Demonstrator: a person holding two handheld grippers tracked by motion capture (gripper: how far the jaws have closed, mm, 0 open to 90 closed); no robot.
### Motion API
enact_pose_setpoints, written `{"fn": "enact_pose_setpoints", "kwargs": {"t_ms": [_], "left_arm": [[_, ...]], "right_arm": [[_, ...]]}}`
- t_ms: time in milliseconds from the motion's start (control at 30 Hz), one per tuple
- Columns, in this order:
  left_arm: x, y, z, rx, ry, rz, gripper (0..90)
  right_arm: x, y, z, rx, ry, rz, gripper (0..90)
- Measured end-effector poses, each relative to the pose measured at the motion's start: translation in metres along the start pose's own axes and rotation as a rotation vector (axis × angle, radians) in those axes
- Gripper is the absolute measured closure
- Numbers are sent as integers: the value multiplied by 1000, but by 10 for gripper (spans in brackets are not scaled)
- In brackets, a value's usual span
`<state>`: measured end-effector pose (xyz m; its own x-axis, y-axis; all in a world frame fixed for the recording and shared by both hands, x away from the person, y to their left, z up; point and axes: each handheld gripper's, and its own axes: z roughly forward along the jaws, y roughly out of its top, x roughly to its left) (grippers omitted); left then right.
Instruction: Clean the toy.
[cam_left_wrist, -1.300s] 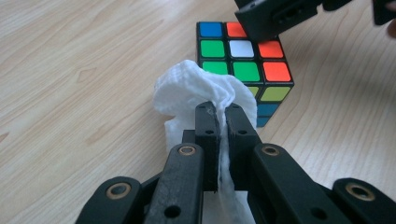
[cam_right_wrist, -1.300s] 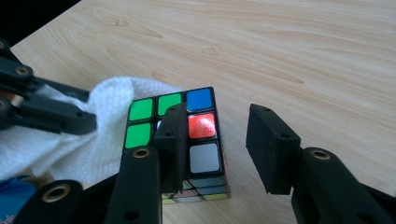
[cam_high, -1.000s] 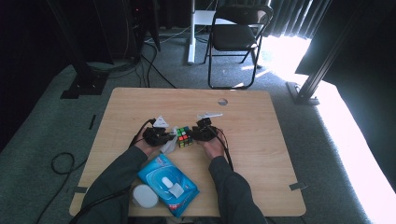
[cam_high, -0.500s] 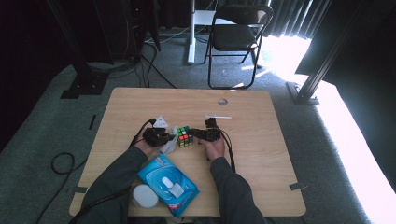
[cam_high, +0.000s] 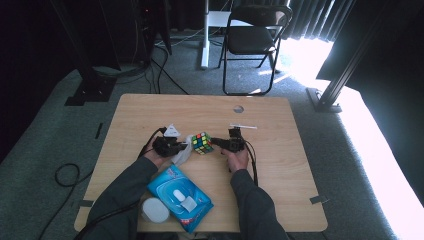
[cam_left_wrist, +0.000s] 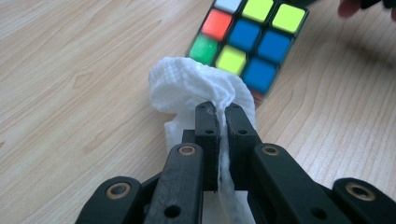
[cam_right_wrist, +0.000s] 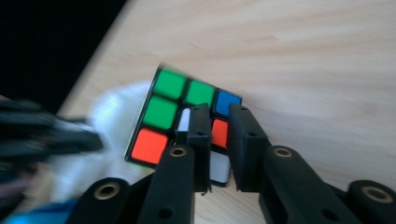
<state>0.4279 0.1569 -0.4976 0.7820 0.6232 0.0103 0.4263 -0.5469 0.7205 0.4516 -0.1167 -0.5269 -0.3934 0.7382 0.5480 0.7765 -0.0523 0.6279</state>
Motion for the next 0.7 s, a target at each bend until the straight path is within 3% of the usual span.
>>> {"fn": "enact_pose_setpoints", "kwargs": {"t_ms": [67,133,267,333,433,700], "left_arm": [[0,0,0,-1,0,0,861],[1,0,-1,2,1,3,861],[3,-1,-5,-10,8,-7,861],[4,-1,-6,-13,9,-11,860],[4,-1,-6,-16,8,-12,860],[5,0,-9,-18,4,-8,861]], "right_arm": [[3,-5,1,8,-33,-56,718],[8,-7,-1,-1,-21,-116,639],[24,-5,-7,-38,-60,-306,475],[30,-3,-8,-31,-46,-382,382],[33,2,-3,17,-18,-430,243],[39,3,18,61,-43,-594,155]]}}
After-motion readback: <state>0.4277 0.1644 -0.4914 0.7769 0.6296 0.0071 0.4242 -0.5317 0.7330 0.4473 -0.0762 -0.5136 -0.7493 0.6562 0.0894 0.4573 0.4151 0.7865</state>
